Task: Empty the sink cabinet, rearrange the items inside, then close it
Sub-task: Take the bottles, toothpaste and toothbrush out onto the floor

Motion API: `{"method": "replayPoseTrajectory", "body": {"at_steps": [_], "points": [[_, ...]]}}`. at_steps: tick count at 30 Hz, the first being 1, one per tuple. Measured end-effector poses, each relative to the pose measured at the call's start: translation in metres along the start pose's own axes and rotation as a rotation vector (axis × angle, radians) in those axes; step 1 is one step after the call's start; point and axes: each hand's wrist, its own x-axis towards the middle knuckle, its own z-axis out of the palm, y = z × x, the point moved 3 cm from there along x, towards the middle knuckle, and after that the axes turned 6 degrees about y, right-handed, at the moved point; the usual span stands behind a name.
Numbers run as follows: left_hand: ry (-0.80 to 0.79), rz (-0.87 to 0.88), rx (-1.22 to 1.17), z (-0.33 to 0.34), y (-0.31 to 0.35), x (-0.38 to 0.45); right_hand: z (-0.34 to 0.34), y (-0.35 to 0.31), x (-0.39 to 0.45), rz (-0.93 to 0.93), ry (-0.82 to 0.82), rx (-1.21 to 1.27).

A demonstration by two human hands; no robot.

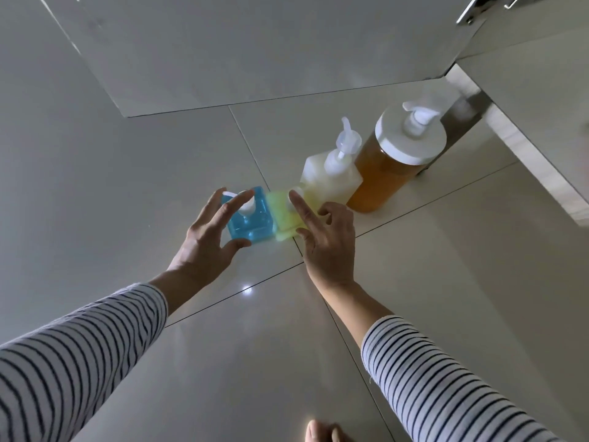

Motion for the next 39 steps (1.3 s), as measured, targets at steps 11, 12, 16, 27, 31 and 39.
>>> {"method": "replayPoseTrajectory", "body": {"at_steps": [11, 12, 16, 27, 31, 39], "points": [[0.143, 0.317, -0.037, -0.017, 0.099, 0.048, -0.114, 0.024, 0.045, 0.006, 0.129, 0.027], [0.145, 0.346, -0.060, -0.016, 0.115, 0.056, -0.131, 0.028, 0.050, -0.004, 0.175, 0.010], [0.054, 0.381, -0.180, 0.005, 0.184, 0.086, -0.206, 0.059, 0.065, 0.035, 0.338, -0.119], [-0.479, 0.245, -0.203, 0.136, 0.353, 0.148, -0.319, 0.188, 0.053, 0.360, 0.303, -0.298], [-0.451, 0.254, -0.056, 0.158, 0.367, 0.167, -0.316, 0.205, 0.064, 0.392, 0.195, -0.244], [-0.522, 0.226, -0.063, 0.165, 0.377, 0.177, -0.312, 0.209, 0.082, 0.472, 0.081, -0.214]]}}
